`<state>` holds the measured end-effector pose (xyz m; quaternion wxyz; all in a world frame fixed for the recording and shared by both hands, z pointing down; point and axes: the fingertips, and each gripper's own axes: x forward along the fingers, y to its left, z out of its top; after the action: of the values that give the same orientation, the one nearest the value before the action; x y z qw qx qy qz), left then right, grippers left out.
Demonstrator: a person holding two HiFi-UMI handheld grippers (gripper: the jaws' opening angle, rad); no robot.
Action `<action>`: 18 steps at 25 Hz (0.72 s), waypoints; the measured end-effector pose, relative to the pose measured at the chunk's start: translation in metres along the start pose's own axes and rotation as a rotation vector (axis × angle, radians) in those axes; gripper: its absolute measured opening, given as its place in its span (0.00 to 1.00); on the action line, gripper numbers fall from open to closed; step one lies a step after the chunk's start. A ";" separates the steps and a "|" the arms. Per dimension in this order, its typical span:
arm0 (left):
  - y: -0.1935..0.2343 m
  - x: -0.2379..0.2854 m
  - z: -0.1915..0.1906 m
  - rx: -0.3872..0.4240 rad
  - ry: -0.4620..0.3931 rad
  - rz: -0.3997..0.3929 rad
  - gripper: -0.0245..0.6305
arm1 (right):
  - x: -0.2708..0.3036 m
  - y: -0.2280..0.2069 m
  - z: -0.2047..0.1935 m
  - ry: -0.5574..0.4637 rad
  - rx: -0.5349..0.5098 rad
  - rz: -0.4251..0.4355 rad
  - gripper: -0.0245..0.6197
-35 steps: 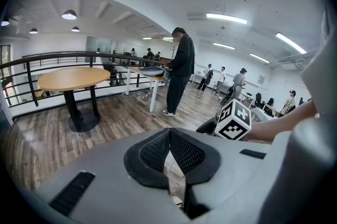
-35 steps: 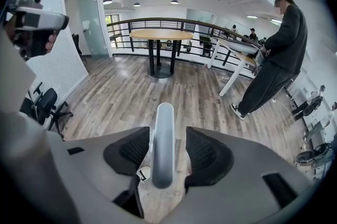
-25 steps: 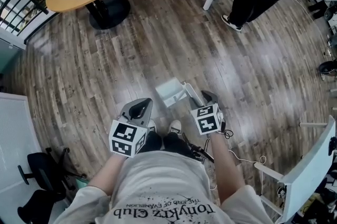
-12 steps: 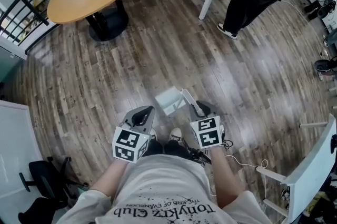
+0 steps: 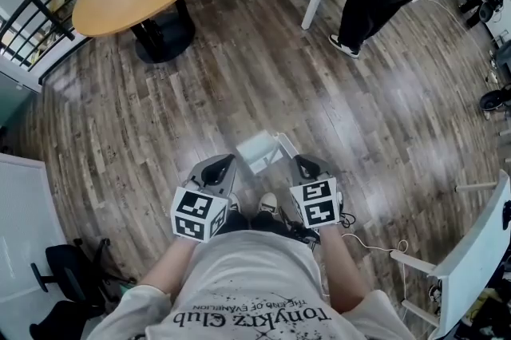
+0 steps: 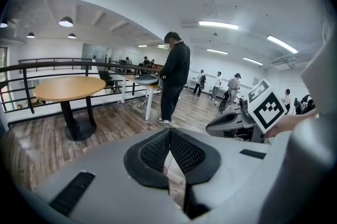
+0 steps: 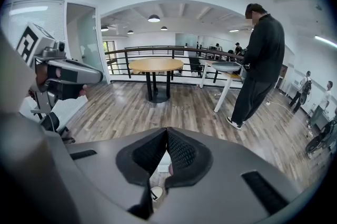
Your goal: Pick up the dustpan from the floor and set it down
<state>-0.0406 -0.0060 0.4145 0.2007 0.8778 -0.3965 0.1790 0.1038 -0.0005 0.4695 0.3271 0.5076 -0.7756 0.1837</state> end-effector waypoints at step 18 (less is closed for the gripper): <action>0.005 0.004 0.000 0.000 0.004 -0.003 0.07 | -0.009 0.009 0.018 -0.056 0.020 0.016 0.08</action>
<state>-0.0422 -0.0117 0.4172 0.2018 0.8780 -0.3946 0.1805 0.0923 -0.0023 0.4504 0.2986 0.5094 -0.7867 0.1800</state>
